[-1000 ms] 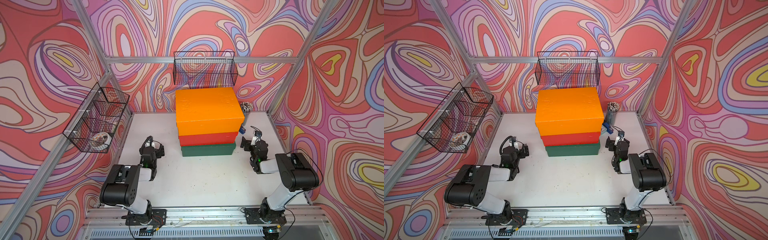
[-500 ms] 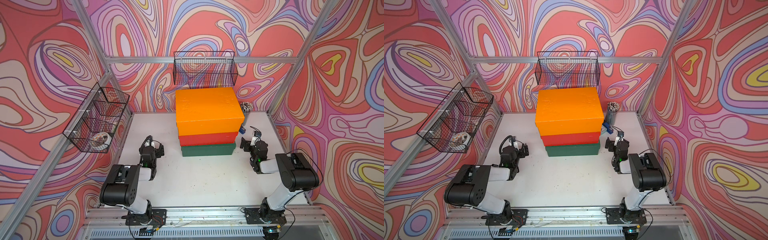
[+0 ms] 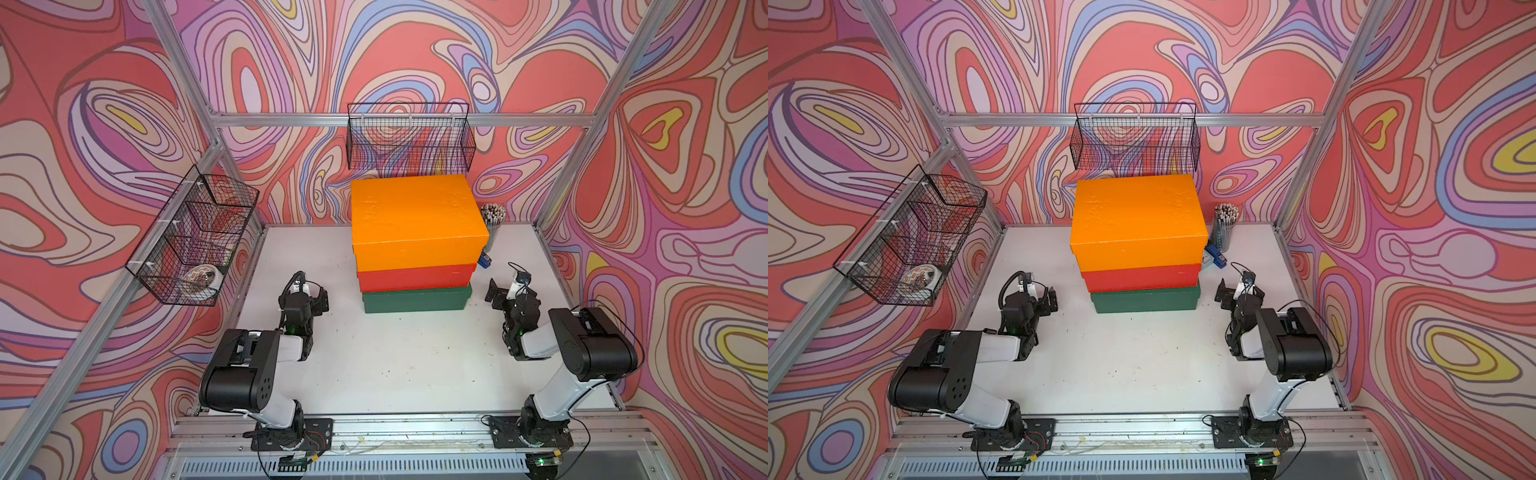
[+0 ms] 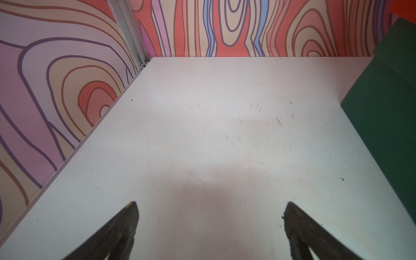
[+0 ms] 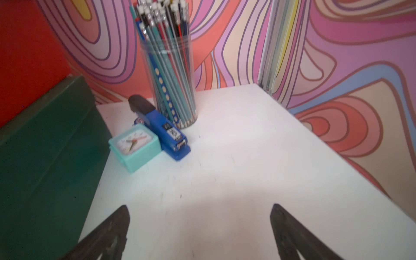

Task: Stack the shoeboxes
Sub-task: Reset both arms

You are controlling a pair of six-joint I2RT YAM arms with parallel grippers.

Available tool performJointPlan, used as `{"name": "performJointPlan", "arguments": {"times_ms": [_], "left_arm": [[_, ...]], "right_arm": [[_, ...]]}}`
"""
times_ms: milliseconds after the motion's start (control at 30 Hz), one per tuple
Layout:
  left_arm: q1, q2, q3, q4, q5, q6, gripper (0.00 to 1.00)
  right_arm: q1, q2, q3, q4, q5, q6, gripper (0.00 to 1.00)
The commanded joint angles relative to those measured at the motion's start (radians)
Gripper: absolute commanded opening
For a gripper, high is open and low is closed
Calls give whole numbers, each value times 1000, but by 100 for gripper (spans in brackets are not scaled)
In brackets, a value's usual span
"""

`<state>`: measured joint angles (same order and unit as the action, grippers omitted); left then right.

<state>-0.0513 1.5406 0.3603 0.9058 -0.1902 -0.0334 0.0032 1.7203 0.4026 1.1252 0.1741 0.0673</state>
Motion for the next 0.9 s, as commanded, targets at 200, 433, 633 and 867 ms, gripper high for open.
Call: {"name": "performJointPlan", "arguments": {"times_ms": [200, 433, 633, 867], "left_arm": [[9, 7, 16, -7, 11, 5, 100], [9, 3, 9, 4, 10, 7, 100], [8, 4, 9, 5, 10, 6, 100], [10, 5, 13, -4, 11, 7, 100]], "right_arm": [[14, -10, 56, -147, 34, -4, 99], [14, -25, -43, 9, -4, -15, 98], [17, -17, -65, 82, 53, 4, 98], [20, -12, 48, -132, 69, -3, 98]]}}
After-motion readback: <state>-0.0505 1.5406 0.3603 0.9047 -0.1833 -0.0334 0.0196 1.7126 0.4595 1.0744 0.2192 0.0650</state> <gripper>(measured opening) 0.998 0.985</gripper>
